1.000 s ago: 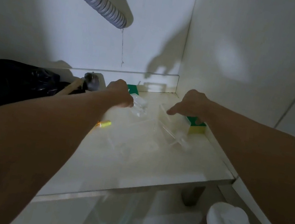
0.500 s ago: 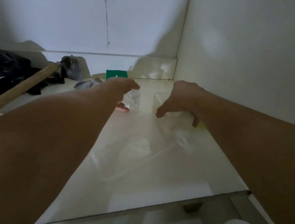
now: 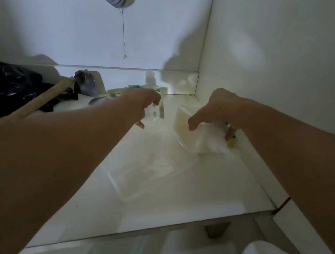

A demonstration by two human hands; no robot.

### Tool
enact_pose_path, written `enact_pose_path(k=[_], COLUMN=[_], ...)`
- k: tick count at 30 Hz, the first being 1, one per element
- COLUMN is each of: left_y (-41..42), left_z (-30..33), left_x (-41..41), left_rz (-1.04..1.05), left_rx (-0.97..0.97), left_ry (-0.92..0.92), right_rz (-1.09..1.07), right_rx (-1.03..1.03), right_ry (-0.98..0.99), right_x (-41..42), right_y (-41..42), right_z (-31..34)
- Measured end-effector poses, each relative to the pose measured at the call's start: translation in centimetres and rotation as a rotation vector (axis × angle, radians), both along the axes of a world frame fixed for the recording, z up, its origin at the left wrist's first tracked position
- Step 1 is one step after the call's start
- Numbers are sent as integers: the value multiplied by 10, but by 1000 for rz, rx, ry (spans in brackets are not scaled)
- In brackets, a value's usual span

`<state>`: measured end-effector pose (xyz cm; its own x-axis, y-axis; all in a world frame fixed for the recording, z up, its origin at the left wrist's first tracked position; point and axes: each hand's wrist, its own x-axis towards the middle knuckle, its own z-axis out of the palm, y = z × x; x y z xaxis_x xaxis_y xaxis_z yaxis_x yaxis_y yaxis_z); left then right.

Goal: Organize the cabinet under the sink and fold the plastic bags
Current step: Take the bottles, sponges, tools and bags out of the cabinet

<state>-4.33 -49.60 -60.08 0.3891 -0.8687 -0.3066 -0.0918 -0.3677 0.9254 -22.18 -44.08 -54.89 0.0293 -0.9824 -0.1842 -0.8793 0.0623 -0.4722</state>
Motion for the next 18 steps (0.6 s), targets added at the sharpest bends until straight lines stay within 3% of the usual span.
enact_pose_path(k=[8,18], left_y=[68,206], left_z=[30,61], left_x=[-10,-65], left_rz=[-81,-446], left_rx=[-278,-273], left_ry=[-49,-295], right_rz=[61,56], right_rx=[13,194], right_ry=[49,222], right_x=[-28,-55], right_y=[46,127], right_z=[60,98])
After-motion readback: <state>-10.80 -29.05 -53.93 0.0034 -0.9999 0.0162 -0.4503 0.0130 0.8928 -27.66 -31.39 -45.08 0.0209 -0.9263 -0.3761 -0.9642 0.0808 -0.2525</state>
